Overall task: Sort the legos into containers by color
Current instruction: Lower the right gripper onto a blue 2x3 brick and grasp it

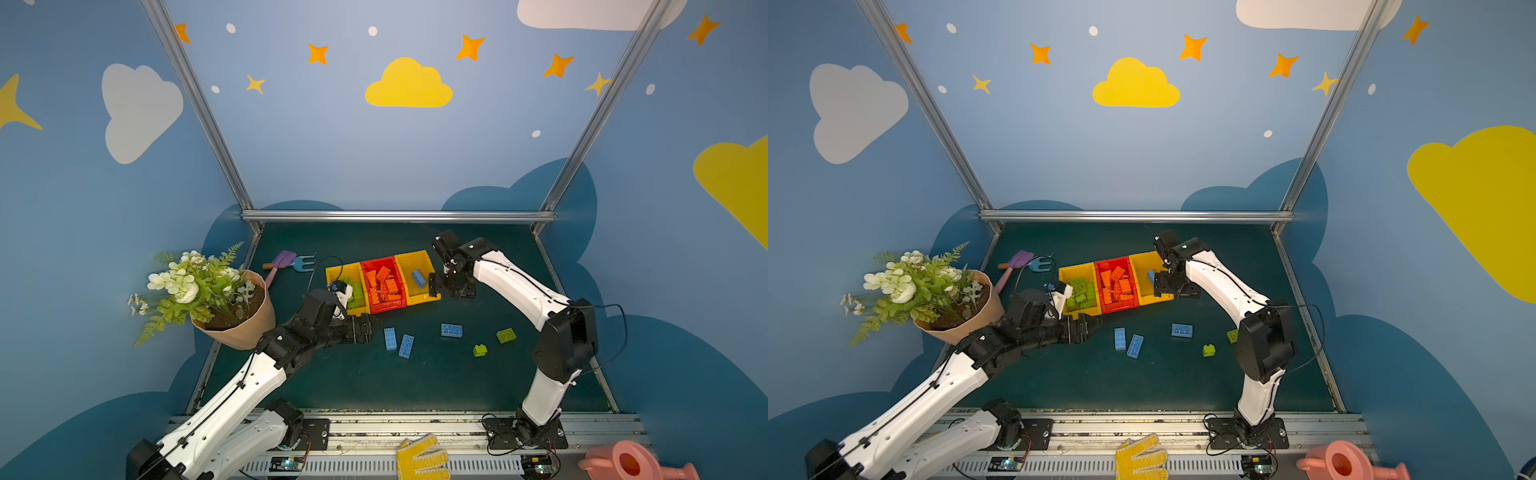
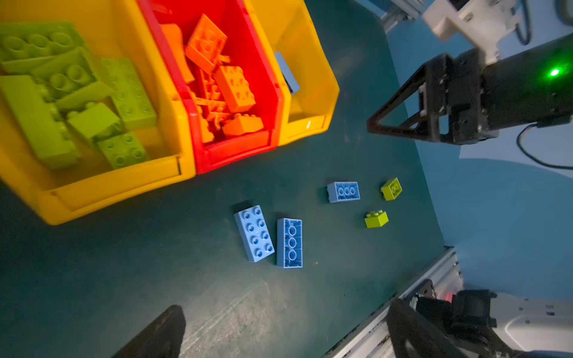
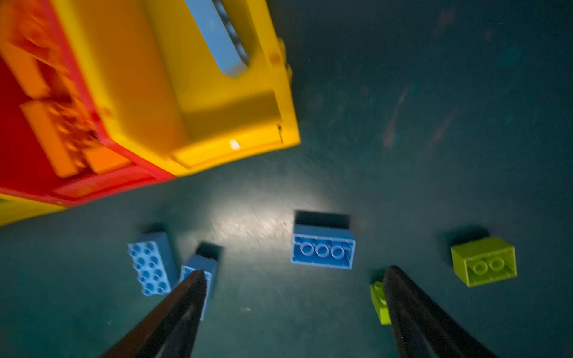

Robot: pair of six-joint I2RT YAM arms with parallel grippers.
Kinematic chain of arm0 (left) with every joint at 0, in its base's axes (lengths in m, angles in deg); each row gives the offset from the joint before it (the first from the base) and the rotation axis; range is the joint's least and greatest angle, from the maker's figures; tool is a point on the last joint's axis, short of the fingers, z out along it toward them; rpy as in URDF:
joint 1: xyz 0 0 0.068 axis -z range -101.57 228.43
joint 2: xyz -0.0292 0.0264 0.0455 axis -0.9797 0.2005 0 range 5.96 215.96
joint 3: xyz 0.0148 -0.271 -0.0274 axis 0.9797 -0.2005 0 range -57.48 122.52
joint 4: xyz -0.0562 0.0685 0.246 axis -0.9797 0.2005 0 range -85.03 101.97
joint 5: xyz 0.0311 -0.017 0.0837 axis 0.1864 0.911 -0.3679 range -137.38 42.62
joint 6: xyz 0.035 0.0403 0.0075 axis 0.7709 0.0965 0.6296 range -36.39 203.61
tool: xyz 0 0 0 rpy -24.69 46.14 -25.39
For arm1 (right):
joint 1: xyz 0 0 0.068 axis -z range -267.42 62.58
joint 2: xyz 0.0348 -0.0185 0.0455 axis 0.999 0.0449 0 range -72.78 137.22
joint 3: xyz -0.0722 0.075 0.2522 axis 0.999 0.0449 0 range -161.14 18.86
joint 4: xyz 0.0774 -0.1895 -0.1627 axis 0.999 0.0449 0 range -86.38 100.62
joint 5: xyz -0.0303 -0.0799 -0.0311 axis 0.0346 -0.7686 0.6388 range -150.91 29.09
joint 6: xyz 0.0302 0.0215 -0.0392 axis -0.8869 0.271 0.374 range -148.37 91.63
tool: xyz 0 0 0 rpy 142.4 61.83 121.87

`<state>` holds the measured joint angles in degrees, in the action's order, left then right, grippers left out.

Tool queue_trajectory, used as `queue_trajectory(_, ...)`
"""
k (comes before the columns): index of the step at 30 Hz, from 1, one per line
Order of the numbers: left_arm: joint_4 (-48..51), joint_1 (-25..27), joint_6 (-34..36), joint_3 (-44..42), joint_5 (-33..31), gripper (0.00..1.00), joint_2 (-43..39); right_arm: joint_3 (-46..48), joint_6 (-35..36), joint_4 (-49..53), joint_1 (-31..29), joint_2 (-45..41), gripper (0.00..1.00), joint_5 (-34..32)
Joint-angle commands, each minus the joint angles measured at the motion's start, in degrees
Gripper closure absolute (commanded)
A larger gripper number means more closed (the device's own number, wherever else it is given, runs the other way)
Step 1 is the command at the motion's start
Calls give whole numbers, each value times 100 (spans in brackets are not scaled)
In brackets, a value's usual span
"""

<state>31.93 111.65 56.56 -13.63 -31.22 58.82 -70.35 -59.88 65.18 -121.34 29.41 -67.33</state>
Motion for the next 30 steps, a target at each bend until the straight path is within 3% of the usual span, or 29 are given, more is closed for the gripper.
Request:
queue_trajectory(1, -294, 436, 239, 286, -18, 0, 287, 881, -229, -299, -3, -279, 12, 139)
queue_trajectory(5, -335, 944, 346, 527, -187, 0, 702, 1669, -415, -664, -4, -582, 12, 263)
queue_trajectory(12, -297, 1365, 370, 699, -450, 0, 917, 2203, -557, -1245, -10, -526, 12, 558)
queue_trajectory(18, -184, 1476, 279, 631, -743, 0, 724, 2174, -620, -1458, 1, -331, 11, 616)
queue_trajectory(27, -59, 1486, 193, 457, -963, 0, 401, 2134, -563, -1374, 64, 199, 11, 169)
queue_trajectory(30, -38, 1478, 195, 431, -1006, 0, 361, 2224, -491, -1505, 73, 253, 15, 217)
